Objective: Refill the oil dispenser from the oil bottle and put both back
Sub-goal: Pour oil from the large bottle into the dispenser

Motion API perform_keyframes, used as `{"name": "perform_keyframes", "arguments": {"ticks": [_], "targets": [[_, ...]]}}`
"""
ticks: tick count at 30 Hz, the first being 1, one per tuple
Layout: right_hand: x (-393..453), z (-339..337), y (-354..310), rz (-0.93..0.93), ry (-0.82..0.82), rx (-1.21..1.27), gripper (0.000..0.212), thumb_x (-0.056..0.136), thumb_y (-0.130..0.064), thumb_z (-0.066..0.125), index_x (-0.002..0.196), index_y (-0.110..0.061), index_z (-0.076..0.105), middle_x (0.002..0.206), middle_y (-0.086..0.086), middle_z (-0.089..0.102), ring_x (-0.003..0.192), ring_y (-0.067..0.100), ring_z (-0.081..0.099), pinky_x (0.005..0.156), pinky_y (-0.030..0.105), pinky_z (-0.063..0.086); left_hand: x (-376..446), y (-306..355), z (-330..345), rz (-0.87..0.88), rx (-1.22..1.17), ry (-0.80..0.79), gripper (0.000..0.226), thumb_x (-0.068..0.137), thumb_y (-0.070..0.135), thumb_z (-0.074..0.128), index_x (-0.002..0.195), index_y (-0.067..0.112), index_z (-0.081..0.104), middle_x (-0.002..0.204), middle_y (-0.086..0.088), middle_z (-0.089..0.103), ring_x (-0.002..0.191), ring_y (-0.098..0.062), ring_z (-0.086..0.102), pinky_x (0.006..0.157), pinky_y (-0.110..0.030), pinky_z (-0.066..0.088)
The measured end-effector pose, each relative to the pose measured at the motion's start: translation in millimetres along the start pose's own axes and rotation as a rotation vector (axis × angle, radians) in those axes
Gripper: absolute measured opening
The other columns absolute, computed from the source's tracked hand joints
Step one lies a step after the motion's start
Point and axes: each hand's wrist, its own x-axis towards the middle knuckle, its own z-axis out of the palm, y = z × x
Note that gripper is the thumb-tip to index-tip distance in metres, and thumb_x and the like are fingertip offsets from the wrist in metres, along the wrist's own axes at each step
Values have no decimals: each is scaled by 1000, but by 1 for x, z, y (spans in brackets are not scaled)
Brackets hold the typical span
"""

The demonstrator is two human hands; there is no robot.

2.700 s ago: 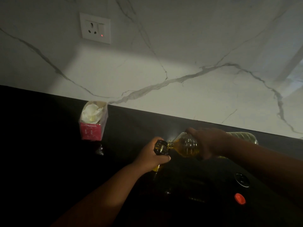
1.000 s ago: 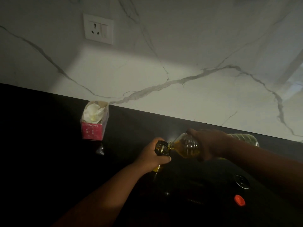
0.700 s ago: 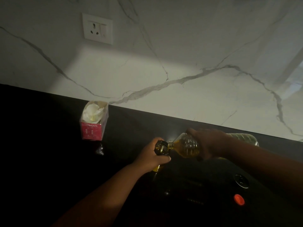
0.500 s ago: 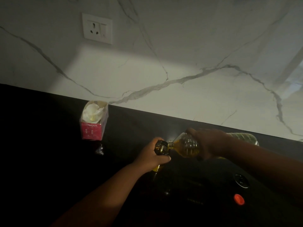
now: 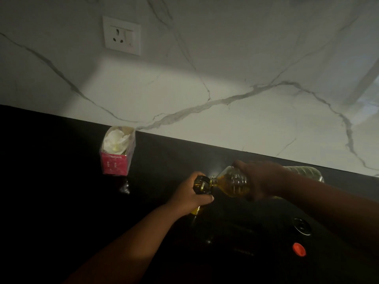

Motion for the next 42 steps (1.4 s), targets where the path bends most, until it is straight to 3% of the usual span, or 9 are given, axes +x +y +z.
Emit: {"name": "perform_keyframes", "arguments": {"ticks": [13,22,26,31,38,42], "targets": [[0,0,-1,17,-7,-11,96,58,-47,82,135,-27,28,118,3,61,104,22,62,84,35,53,0,-1,1,-13,-11,-4,59,53,40,81,100,59,50,110,0,62,99,-21,66,87,-46,58],[-1,-1,-2,23,-5,-15,92,61,-46,81,135,-26,30,117,2,62,102,22,62,77,28,48,-1,1,1,-10,-12,-14,58,54,40,81,98,62,49,113,1,62,103,-20,65,92,-49,56],[-2,-2,-3,23,-9,-25,93,60,-47,81,135,-26,29,118,3,62,104,23,63,82,33,52,0,0,2,-8,-19,-6,60,50,43,80,98,61,49,111,1,62,102,-20,65,91,-49,56],[-1,-2,-3,30,-14,-20,94,59,-45,81,136,-26,29,118,3,62,103,22,62,82,33,51,0,1,0,-1,-17,-12,58,65,27,83,104,53,50,110,2,63,101,-18,65,92,-48,56],[-1,-2,-3,33,-5,-20,95,60,-46,80,137,-26,28,120,3,61,106,22,61,82,32,50,-1,1,1,-7,-22,-8,60,56,38,81,104,55,50,111,1,62,101,-20,65,90,-49,57],[-2,-3,-3,35,0,-24,96,61,-46,81,138,-26,27,122,2,60,107,22,61,82,32,48,0,1,0,0,-20,-11,58,61,32,82,102,57,50,110,1,62,101,-19,65,90,-47,56]]}}
